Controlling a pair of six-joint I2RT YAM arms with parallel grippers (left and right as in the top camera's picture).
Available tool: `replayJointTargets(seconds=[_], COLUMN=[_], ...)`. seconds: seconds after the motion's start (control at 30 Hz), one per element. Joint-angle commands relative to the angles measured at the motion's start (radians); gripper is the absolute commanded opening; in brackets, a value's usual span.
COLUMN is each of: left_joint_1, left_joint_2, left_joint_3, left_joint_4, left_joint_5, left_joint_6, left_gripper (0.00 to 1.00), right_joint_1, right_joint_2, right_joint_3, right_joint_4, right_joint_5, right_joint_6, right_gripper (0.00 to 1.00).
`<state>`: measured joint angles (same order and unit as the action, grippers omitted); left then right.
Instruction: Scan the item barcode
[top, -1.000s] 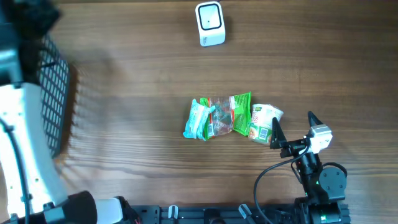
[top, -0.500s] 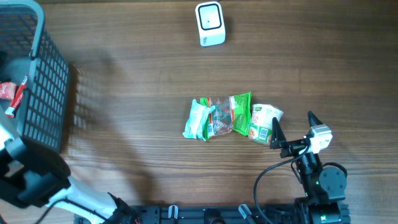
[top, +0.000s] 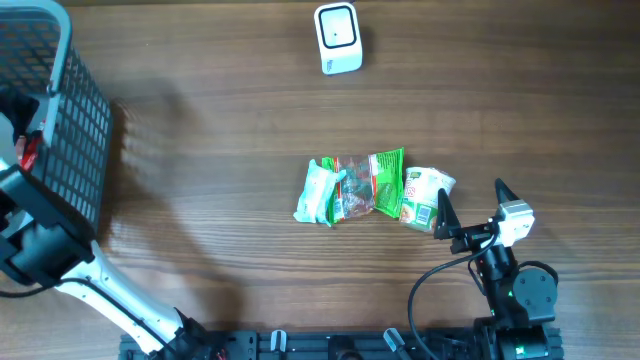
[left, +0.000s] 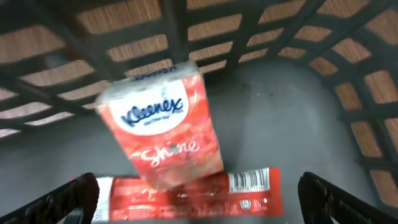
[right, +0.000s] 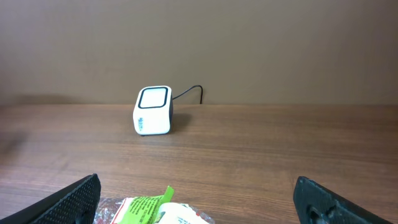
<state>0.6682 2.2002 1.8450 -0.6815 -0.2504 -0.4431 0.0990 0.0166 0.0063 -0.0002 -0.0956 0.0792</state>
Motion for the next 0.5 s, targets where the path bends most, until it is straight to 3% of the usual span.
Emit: replayJointTargets(seconds=[0.0,0.07,0.2,0.3,0.47], left_joint_1=[0.004,0.005,0.004,0.004,0.004], left_joint_2=[0.076,0.098,0.098,0.092,0.000], left_joint_3=[0.005,0.005,0.005,0.005,0.005], left_joint_4=[0.041,0.084,0.085,0.057,-0.045], left_joint_5=[-0.019,-0.020,-0.020,-0.021,-0.020], left_joint_6=[0.009,0.009,0.011,0.082,0.092], left_gripper=[1.00,1.00,0.59,0.50,0.50], right_joint_1=[-0.003,-0.003,-0.003,-0.003,-0.003], right_joint_2=[-0.003,-0.003,-0.003,-0.003,-0.003], right_joint_3=[-0.001,-0.001,-0.001,-0.001,-0.001], right_joint_4=[0.004,0.004,0.004,0.004,0.004], right_joint_5=[0.009,0.009,0.009,0.009,0.009], right_joint_6=[0.006,0.006,0.006,0.006,0.006], right_gripper=[1.00,1.00,1.00,1.00,1.00])
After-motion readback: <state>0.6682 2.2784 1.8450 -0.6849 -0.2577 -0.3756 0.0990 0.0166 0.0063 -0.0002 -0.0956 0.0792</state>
